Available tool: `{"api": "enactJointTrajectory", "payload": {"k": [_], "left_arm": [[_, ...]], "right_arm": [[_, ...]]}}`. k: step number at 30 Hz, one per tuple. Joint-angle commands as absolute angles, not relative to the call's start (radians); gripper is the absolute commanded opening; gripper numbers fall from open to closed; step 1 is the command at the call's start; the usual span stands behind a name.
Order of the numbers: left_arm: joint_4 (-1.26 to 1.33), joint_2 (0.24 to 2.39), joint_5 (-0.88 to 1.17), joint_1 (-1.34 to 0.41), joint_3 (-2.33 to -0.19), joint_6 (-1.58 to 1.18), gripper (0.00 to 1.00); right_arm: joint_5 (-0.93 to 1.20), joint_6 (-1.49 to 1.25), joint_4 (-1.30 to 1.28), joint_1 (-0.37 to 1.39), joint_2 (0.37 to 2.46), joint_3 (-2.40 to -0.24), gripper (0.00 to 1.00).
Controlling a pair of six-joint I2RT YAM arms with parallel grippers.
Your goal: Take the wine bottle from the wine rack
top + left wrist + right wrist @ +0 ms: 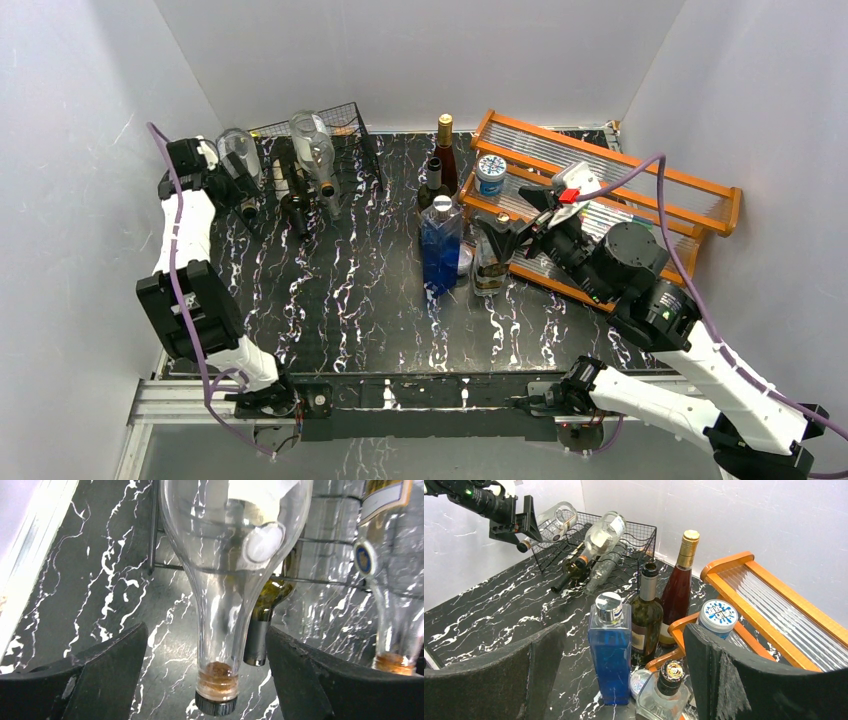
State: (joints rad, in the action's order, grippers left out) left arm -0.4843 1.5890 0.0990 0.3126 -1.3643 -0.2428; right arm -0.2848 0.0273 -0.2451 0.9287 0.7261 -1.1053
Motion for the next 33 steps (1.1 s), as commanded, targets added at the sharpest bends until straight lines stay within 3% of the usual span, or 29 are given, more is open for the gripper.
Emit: {"api": "enactJointTrajectory", "payload": {"k": [1,8,29,33], "left_arm": [[-0.411,1.586,0.274,0.355,-1.356,-0.291,0.84],[-0.284,1.602,0.424,0.42,-1.292,-0.348,0.72],[-0.087,1.653,0.598,0.445,-1.199,-0.402,0.57],[-0.069,1.648,0.611,0.449,-1.188,-0.411,0.48]], "right_arm": [[-0.304,0.041,-0.215,0.925,0.71,-1.139,0.98],[-0.306,0.043,-0.214,0.925,0.722,-1.144,0.98],[-0.308,0.043,-0.201,0.925,0.744,-1.146,0.98],[-0.309,0.043,-0.201,0.924,0.747,-1.147,0.98]]}}
